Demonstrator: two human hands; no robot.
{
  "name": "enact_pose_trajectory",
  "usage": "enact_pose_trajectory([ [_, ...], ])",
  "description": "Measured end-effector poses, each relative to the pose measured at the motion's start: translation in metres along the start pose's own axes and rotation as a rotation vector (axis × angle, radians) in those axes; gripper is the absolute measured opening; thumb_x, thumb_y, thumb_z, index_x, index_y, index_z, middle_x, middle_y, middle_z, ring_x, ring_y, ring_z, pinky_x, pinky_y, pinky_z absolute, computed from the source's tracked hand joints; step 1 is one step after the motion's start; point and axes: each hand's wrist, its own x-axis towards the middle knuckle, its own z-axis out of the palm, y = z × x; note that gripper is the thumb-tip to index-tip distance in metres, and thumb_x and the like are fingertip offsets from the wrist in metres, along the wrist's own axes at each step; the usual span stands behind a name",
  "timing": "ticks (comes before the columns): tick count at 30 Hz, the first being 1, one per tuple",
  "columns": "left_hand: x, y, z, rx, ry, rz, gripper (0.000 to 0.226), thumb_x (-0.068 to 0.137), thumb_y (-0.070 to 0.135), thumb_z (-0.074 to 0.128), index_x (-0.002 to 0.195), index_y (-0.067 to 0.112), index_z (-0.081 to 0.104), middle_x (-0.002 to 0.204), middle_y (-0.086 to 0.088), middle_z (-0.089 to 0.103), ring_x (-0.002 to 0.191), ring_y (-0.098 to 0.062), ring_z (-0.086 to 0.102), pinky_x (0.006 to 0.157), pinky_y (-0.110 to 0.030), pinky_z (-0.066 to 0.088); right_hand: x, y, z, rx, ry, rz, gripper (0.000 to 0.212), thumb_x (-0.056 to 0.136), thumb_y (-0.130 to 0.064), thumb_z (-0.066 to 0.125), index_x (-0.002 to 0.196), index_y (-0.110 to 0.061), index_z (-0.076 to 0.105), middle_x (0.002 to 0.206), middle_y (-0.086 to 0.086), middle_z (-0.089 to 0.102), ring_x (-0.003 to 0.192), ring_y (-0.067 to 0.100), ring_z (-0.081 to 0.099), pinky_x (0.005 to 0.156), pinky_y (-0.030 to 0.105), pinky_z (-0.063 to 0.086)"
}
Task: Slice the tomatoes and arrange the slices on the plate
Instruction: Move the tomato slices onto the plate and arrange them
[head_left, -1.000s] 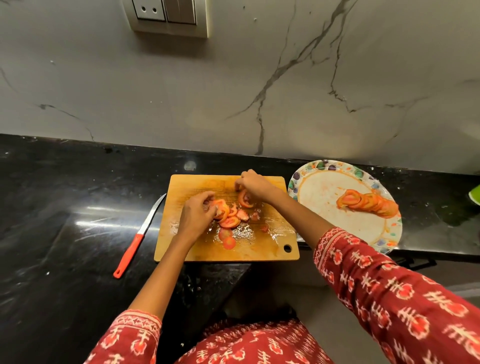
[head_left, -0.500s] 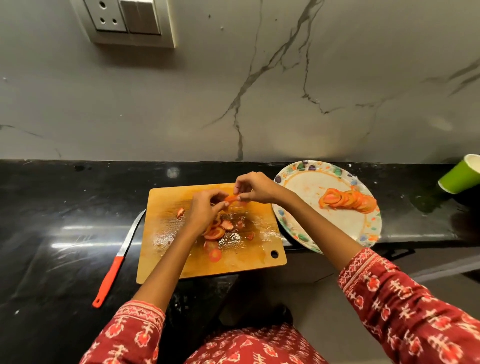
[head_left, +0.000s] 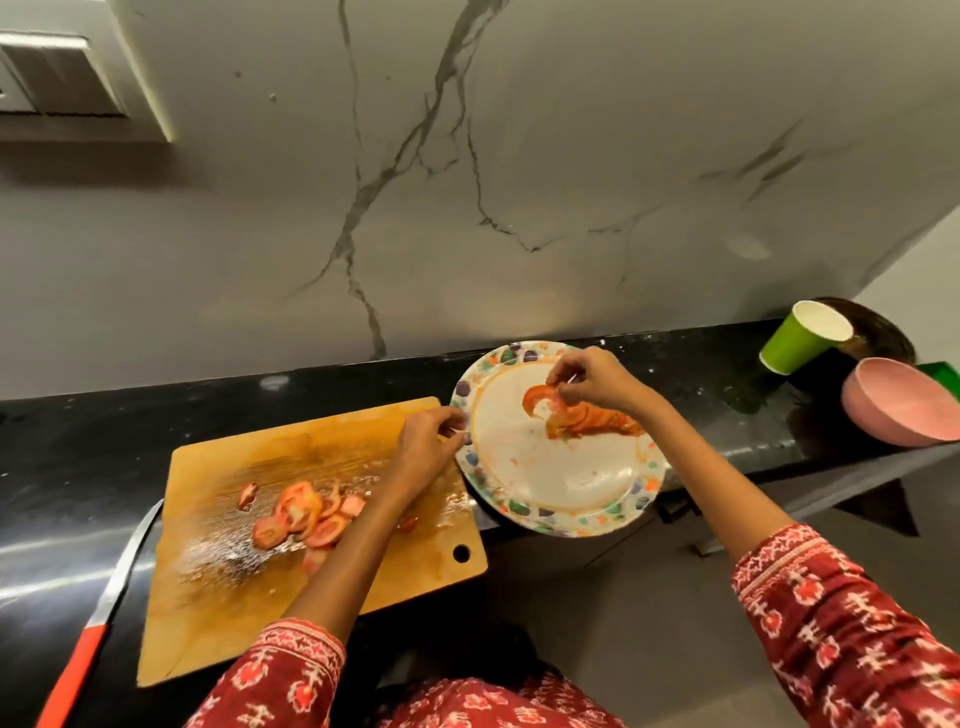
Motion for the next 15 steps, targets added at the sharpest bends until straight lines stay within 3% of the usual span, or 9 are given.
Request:
enact_pose_trajectory([
  [4,0.024,0.016,0.036,-0.031,-0.037,-0.027,0.034,0.082,0.010,0.067,0.116,0.005,0.061,0.104,-0.009,0.067,0.085,-0.008,0.060,0.079,-0.018,0.048,0.013,0.026,-0.009,-0.034,-0.089,0.029,0.014,0.078,0.005,0.065,0.088,-0.001,0.071,0.090,0.015,0.069,0.064,0.012,0.061,0.059,0.018,0.054],
  [7,0.039,0.026,0.057,-0.048,-0.067,-0.034,0.036,0.082,0.008,0.067,0.117,0.004,0.060,0.106,-0.012,0.066,0.086,-0.012,0.060,0.080,-0.020,0.048,0.023,0.034,-0.005,-0.055,-0.119,0.028,0.012,0.081,0.002,0.064,0.091,-0.002,0.070,0.092,0.013,0.068,0.070,0.016,0.064,0.064,0.022,0.055],
  [12,0.056,0.042,0.084,-0.018,-0.136,-0.027,0.050,0.077,0.016,0.073,0.123,0.004,0.056,0.113,-0.014,0.064,0.097,-0.021,0.062,0.085,-0.027,0.049,0.031,0.050,-0.001,-0.141,-0.136,-0.028,0.013,0.083,-0.005,0.065,0.095,-0.003,0.070,0.096,0.009,0.068,0.080,0.012,0.058,0.061,0.010,0.045],
  [15,0.061,0.046,0.095,0.023,-0.156,-0.026,0.057,0.074,0.024,0.076,0.124,0.005,0.055,0.115,-0.012,0.063,0.095,-0.018,0.060,0.080,-0.021,0.047,0.032,0.058,0.000,-0.148,-0.121,-0.060,0.011,0.083,-0.007,0.066,0.094,-0.004,0.070,0.096,0.010,0.069,0.081,0.013,0.059,0.071,0.018,0.051],
])
